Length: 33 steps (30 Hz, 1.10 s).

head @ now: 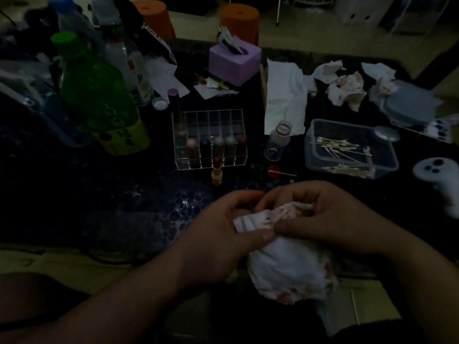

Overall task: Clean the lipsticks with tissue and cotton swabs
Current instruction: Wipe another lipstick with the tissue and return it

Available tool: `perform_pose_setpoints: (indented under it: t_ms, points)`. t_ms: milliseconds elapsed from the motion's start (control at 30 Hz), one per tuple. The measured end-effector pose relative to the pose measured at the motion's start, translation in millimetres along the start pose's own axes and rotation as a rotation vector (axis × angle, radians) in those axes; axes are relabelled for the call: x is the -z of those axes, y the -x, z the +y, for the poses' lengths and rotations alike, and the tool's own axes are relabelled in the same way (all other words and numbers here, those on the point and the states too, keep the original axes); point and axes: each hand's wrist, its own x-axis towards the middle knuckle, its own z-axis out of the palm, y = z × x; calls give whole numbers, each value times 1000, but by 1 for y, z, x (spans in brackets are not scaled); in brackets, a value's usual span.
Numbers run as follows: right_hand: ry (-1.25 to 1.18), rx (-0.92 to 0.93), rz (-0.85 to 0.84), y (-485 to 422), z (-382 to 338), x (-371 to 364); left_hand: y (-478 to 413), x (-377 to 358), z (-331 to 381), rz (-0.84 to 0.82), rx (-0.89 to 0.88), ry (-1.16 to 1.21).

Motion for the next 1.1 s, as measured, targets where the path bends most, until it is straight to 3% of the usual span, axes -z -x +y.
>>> perform_pose_setpoints:
  t_ms: [100, 233, 367, 533, 667, 733, 867, 1100]
  points:
    - [-213, -144, 179, -3, 7, -3, -8, 3, -2, 101, 15, 57]
    - [-590, -348, 57, -3, 9, -12, -17, 5, -1, 185, 23, 196]
    - [-728, -363, 150, -6, 8, -17, -18, 4, 1, 132, 63, 151]
    - [-482, -306, 245, -9, 9, -8, -17, 5, 6, 136, 88, 93]
    - [30, -266, 329, -2, 8, 4, -20, 9, 13, 198, 171, 302]
    - [123, -272, 347, -1, 7, 8, -18, 9, 17, 200, 188, 401]
    - [172, -264, 293, -1, 7, 8, -14, 8, 18, 190, 179, 505]
    - [-72, -130, 318, 2, 4, -5, -15, 0, 14, 163, 241, 538]
